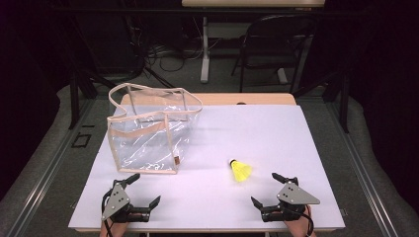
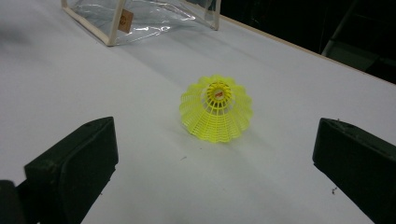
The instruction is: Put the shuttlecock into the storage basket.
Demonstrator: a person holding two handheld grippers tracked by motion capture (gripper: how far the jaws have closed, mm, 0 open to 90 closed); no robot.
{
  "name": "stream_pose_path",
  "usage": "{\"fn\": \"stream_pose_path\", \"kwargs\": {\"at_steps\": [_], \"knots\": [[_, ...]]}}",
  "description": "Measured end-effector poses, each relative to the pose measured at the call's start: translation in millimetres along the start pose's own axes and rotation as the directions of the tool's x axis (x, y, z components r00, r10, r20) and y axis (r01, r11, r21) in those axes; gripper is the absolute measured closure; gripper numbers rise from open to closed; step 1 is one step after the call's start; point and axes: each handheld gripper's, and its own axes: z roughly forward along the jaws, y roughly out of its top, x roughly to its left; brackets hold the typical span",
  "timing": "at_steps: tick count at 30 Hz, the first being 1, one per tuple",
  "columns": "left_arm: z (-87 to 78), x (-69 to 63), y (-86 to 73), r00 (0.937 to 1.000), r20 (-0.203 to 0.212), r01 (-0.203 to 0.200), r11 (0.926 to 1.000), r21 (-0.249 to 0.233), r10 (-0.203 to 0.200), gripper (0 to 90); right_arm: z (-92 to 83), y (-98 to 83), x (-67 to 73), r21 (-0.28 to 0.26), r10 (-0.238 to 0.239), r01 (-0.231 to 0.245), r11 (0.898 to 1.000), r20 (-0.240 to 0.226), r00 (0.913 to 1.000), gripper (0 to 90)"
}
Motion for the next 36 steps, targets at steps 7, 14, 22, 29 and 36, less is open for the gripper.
{"fn": "stream_pose_path", "kwargs": {"at_steps": [7,14,22,29,36], "knots": [[0.1,-0.8,0.5,1.0,0.0,-0.009,1.0,-0.001,0.009,1.1,2.6,3.5,-2.3,0.013,-0.016,0.016,1.0,-0.005,0.9999,0.0],[0.4,0.0,0.3,0.9999,0.001,-0.015,0.9999,0.006,0.015,1.1,9.5,7.2,-9.5,0.031,-0.01,0.01,0.999,-0.011,0.9999,0.0],[0.2,-0.3,0.4,0.9999,0.001,-0.014,0.9999,0.001,0.014,1.2,19.0,10.8,-13.5,0.049,-0.01,0.011,0.999,-0.029,0.9995,0.0],[0.2,-0.8,0.6,0.9999,0.003,-0.013,0.9999,-0.001,0.013,1.1,26.4,14.0,-15.2,0.06,-0.009,0.011,0.998,-0.041,0.9991,0.0],[0.3,-0.8,0.6,0.9999,0.003,-0.012,0.9999,-0.003,0.012,1.1,34.9,18.1,-17.1,0.082,-0.01,0.014,0.997,-0.051,0.9987,0.0]]}}
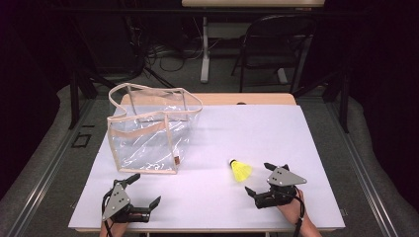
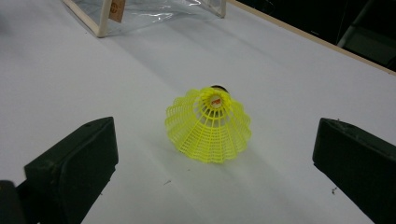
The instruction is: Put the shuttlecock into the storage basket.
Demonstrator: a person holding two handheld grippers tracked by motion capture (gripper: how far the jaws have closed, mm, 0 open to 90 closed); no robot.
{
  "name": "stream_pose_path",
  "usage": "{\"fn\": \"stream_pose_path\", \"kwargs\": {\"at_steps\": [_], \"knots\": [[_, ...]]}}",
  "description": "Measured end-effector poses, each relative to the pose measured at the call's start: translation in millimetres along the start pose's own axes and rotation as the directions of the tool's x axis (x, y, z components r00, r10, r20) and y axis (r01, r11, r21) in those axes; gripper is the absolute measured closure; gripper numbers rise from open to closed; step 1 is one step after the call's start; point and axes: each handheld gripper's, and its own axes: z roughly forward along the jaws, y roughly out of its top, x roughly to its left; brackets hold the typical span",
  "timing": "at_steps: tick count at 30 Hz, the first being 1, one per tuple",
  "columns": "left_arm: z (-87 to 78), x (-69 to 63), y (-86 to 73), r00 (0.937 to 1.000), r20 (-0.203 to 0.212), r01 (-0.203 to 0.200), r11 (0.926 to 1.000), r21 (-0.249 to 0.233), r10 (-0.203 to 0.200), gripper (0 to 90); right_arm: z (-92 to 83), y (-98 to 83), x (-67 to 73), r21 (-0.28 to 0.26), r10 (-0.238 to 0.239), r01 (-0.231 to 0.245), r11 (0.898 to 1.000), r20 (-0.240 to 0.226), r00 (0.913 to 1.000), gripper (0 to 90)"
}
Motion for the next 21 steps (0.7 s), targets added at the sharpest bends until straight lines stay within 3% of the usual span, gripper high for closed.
{"fn": "stream_pose_path", "kwargs": {"at_steps": [21], "knots": [[-0.2,0.3,-0.1,1.0,0.005,-0.001,1.0,-0.004,0.001,0.7,21.8,10.6,-12.1,0.042,0.007,-0.007,0.999,-0.016,0.9998,0.0]]}}
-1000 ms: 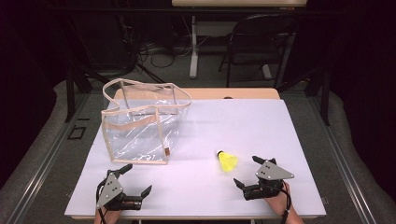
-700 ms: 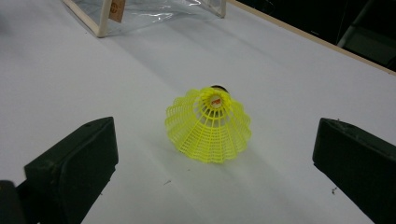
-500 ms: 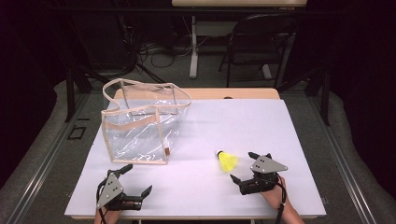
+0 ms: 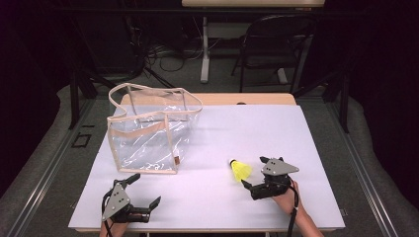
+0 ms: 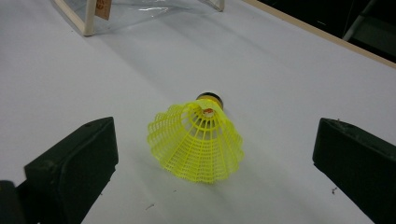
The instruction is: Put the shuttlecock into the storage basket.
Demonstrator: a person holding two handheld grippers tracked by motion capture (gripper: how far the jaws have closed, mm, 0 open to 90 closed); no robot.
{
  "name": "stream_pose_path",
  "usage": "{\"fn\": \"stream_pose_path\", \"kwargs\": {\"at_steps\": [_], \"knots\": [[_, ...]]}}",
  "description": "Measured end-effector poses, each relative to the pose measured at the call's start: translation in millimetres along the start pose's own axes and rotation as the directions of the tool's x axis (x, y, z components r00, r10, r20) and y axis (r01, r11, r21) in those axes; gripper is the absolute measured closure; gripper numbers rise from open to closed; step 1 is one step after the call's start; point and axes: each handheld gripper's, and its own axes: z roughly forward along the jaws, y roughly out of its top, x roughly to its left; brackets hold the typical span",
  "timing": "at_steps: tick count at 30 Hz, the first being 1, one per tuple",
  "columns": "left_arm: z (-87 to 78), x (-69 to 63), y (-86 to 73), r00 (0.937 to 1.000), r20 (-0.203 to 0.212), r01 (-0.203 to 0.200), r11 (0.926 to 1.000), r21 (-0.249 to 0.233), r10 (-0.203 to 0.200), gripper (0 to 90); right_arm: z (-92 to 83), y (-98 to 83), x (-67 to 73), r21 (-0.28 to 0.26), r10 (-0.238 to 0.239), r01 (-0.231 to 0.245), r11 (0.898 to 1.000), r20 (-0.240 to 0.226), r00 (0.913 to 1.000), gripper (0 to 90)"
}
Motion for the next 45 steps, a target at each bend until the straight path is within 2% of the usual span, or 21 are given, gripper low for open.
{"fn": "stream_pose_path", "kwargs": {"at_steps": [23,31,35,40,45], "knots": [[-0.5,-0.1,0.2,1.0,0.005,0.0,1.0,0.0,0.0,0.1,19.6,1.5,-9.5,0.087,0.026,-0.025,0.996,-0.002,0.9997,0.6],[-0.8,0.0,0.1,1.0,0.002,0.0,1.0,-0.002,0.0,0.1,24.2,2.1,-9.3,0.119,0.028,-0.03,0.992,0.021,0.9994,14.2],[-0.9,0.0,0.3,1.0,0.003,-0.003,1.0,-0.002,0.003,0.1,25.1,2.8,-7.9,0.124,0.02,-0.023,0.992,0.026,0.9995,18.1],[-1.0,0.2,0.3,1.0,0.002,-0.004,1.0,-0.001,0.004,0.1,28.0,5.0,-3.8,0.14,-0.001,-0.005,0.99,0.037,0.9993,31.3],[-1.0,0.1,0.3,1.0,0.002,-0.004,1.0,-0.001,0.004,0.0,30.3,5.9,-2.9,0.156,-0.007,0.0,0.988,0.047,0.9989,40.0]]}}
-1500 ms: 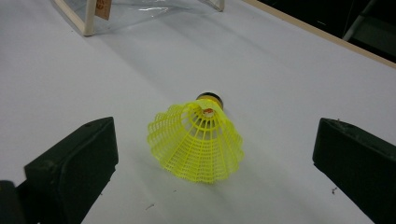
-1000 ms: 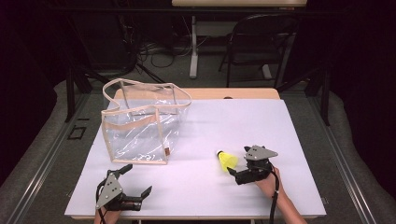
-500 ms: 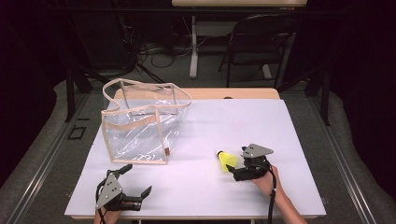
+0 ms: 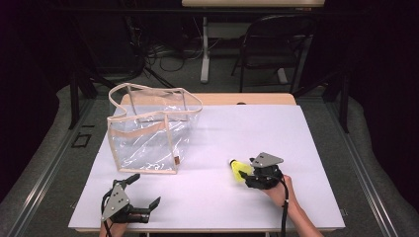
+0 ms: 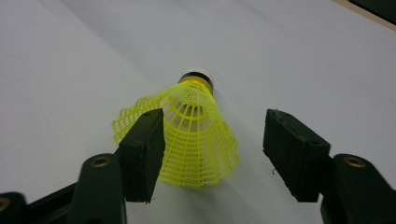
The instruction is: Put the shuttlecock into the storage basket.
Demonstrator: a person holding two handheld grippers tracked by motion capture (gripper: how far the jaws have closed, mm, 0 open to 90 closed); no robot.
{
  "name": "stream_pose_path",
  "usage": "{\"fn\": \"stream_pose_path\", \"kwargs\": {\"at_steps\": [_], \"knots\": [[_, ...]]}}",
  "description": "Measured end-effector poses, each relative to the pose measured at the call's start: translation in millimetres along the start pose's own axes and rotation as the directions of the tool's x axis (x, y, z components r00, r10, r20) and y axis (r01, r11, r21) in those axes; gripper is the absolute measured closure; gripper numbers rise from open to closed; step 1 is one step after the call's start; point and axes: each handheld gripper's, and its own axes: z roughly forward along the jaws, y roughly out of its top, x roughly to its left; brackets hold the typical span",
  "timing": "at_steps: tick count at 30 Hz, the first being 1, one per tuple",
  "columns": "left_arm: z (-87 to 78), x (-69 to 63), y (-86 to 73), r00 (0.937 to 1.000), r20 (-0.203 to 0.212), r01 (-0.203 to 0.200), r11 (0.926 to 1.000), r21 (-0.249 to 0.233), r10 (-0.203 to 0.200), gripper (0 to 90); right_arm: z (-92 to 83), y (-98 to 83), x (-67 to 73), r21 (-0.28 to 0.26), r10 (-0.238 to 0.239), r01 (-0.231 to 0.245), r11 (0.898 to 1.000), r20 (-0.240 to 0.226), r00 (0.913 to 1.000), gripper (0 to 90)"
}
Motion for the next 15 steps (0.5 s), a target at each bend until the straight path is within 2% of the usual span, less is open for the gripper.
{"fn": "stream_pose_path", "kwargs": {"at_steps": [1,4,15], "knots": [[0.0,0.0,0.0,1.0,0.0,0.0,1.0,0.0,0.0,0.1,0.8,0.5,0.8,0.011,0.001,-0.001,1.0,0.005,1.0,44.3],[-0.1,0.0,0.0,1.0,0.0,0.001,1.0,0.0,-0.001,0.1,1.8,1.1,0.9,0.02,-0.001,0.001,1.0,0.009,1.0,49.8],[0.1,-0.2,0.0,1.0,0.001,0.001,1.0,0.0,-0.001,0.1,5.2,3.1,1.8,0.053,0.0,-0.001,0.999,0.022,0.9998,63.0]]}}
